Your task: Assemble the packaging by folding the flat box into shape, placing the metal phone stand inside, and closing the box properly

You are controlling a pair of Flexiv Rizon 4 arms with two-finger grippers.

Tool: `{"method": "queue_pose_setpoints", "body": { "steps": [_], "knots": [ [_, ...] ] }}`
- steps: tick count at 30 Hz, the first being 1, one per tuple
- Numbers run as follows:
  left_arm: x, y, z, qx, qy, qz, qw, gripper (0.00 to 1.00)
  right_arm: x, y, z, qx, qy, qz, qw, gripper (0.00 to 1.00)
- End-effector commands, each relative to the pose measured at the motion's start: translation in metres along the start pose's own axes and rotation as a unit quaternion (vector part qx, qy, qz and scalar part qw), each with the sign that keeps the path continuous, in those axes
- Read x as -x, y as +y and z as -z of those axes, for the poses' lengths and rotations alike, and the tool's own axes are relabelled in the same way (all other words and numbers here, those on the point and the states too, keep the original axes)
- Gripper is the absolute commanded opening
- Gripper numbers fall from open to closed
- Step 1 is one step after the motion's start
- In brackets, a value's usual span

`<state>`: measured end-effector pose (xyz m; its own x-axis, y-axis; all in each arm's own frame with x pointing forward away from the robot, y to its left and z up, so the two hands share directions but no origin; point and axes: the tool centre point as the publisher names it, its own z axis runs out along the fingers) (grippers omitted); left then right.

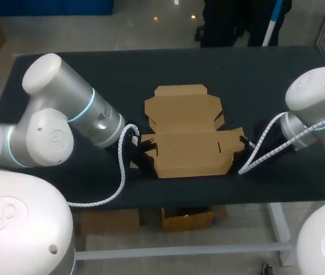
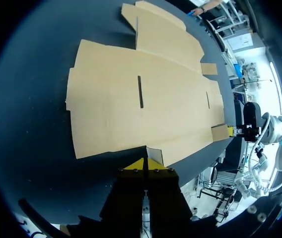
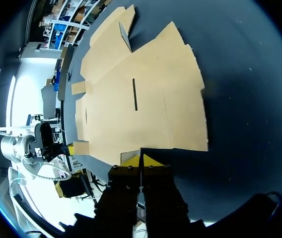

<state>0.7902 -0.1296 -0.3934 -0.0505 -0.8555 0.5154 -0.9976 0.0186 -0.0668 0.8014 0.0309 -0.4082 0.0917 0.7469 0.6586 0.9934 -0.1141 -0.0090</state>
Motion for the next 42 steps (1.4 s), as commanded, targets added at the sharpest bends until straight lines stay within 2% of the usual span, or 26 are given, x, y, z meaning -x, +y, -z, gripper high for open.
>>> {"method": "queue_pose_setpoints", "body": {
  "steps": [1,23,42],
  "knots": [
    [-0.005,-0.001,0.000,0.000,-0.009,0.000,1.000,0.00,-0.003,0.002,-0.001,-0.003,-0.005,0.000,1.000,0.00],
    [-0.018,0.004,-0.001,0.002,-0.042,-0.006,0.999,0.00,-0.012,0.001,-0.008,-0.011,-0.046,-0.003,0.999,0.00],
    [-0.028,0.008,-0.010,0.008,-0.048,-0.019,0.999,0.00,-0.019,-0.004,-0.011,-0.008,-0.076,-0.007,0.997,0.00]
  ]
}}
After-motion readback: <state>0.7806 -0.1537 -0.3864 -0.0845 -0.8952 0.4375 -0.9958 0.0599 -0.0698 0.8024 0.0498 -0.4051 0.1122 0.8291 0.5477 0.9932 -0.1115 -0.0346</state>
